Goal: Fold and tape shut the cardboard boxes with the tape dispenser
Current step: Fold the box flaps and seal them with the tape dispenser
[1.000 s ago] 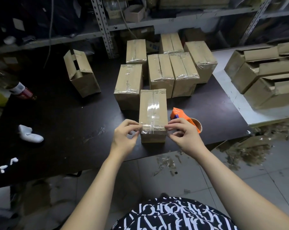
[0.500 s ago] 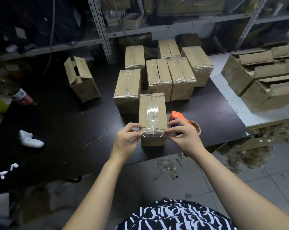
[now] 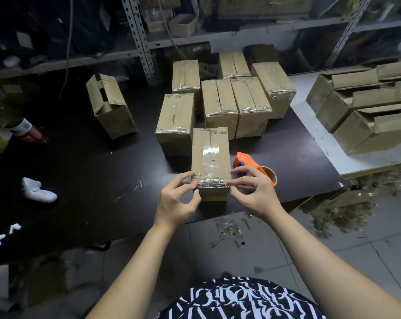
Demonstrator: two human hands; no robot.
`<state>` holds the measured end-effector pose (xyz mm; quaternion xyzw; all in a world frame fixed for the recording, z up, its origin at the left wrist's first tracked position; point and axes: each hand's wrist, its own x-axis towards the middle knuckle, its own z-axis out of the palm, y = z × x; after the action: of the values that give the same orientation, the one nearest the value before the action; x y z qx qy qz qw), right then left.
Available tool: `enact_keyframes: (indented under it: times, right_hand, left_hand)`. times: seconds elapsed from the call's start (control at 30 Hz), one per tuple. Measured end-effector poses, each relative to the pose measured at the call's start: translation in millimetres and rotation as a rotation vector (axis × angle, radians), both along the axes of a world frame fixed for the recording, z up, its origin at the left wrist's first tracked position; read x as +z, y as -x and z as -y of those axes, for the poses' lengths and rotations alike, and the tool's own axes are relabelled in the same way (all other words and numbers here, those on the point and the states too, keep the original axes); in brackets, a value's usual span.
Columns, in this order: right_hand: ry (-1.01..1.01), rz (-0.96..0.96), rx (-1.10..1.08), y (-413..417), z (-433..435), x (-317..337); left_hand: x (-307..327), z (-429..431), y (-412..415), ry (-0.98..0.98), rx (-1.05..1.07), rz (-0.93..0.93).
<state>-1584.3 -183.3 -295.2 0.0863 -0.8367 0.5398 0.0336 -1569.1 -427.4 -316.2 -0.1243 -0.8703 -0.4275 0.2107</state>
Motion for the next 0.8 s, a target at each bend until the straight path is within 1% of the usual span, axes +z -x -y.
enact_keyframes:
  times: [0.1,0.17,0.37,0.53,0.6,0.7,0.8]
  right_hand:
    - [0.027,0.009,-0.11,0.9,9.3,1.9]
    - [0.03,-0.006,-0.159,3.2,15.1,1.0]
    - [0.037,0.023,-0.077,10.6,8.0,-3.2]
    - [-0.03,-0.044,-0.007,13.1,3.8,-2.9]
    - [-0.027,-0.049,0.034,12.8,1.5,-1.6]
    - [-0.088,-0.078,0.059,8.7,2.8,-3.9]
    - [-0.108,-0.071,0.03,8.2,4.1,-6.5]
  left_hand:
    - [7.2,-2.8,3.8,-0.086,0.056,0.049]
    - [9.4,-6.6,8.5,-0.087,0.092,0.048]
    - [5.6,-1.6,12.8,-0.032,0.062,0.074]
    - [6.8,-0.6,15.5,0.041,0.01,0.03]
    - [9.6,-2.4,19.1,0.129,-0.01,0.017]
    - [17.6,-8.0,17.3,0.341,-0.042,0.008]
    - [25.7,-13.1,13.5,0.521,-0.093,-0.081]
